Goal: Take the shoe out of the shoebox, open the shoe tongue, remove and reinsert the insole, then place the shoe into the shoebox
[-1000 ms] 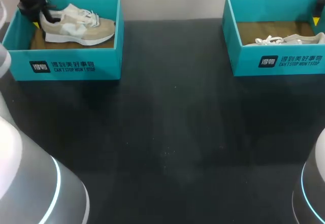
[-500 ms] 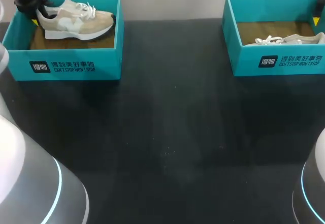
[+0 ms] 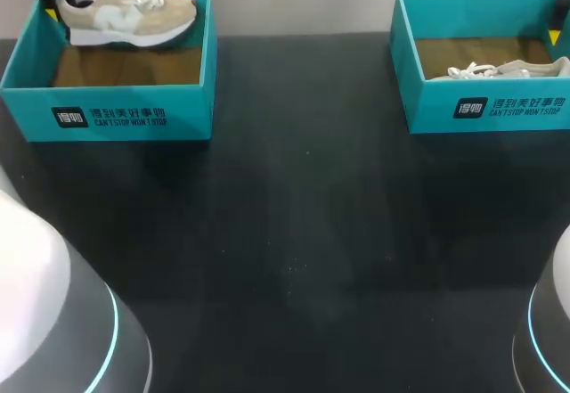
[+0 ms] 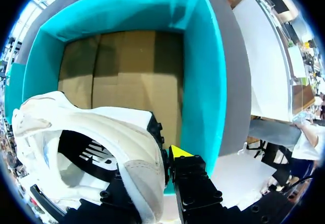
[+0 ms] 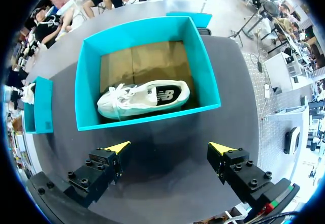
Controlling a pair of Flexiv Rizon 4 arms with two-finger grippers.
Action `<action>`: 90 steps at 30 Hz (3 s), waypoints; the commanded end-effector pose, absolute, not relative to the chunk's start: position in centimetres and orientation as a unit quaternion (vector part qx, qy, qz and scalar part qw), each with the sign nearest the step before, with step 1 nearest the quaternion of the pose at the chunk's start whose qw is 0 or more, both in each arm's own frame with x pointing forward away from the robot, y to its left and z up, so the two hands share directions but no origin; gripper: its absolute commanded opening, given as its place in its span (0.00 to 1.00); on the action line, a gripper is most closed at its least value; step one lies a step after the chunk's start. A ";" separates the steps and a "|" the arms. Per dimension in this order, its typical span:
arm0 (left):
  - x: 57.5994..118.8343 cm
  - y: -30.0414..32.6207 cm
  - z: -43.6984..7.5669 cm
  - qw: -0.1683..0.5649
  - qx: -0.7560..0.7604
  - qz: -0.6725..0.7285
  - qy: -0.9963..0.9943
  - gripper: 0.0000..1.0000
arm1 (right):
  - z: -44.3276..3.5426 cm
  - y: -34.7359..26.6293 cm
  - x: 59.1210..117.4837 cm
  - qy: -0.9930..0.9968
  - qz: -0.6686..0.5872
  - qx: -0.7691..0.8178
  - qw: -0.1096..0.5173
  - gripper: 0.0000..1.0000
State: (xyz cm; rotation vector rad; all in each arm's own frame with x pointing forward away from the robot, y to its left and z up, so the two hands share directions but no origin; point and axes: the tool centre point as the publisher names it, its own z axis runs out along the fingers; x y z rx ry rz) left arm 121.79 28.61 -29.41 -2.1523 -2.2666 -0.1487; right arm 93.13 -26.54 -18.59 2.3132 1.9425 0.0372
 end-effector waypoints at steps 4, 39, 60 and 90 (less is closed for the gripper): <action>117.2 28.3 -22.2 -0.009 -0.679 -0.080 -0.729 0.00 | -18.6 -26.5 93.1 0.642 0.013 0.764 0.060 1.00; 97.4 25.1 -8.0 -0.022 -0.657 -0.123 -0.743 0.00 | -18.6 -26.5 93.1 0.642 0.013 0.764 0.060 1.00; 90.5 19.4 -9.7 -0.025 -0.673 -0.149 -0.724 0.00 | -18.6 -26.5 93.1 0.642 0.013 0.764 0.060 1.00; 80.6 9.4 -15.5 -0.023 -0.716 -0.093 -0.691 0.00 | -18.6 -26.5 93.1 0.642 0.013 0.764 0.060 1.00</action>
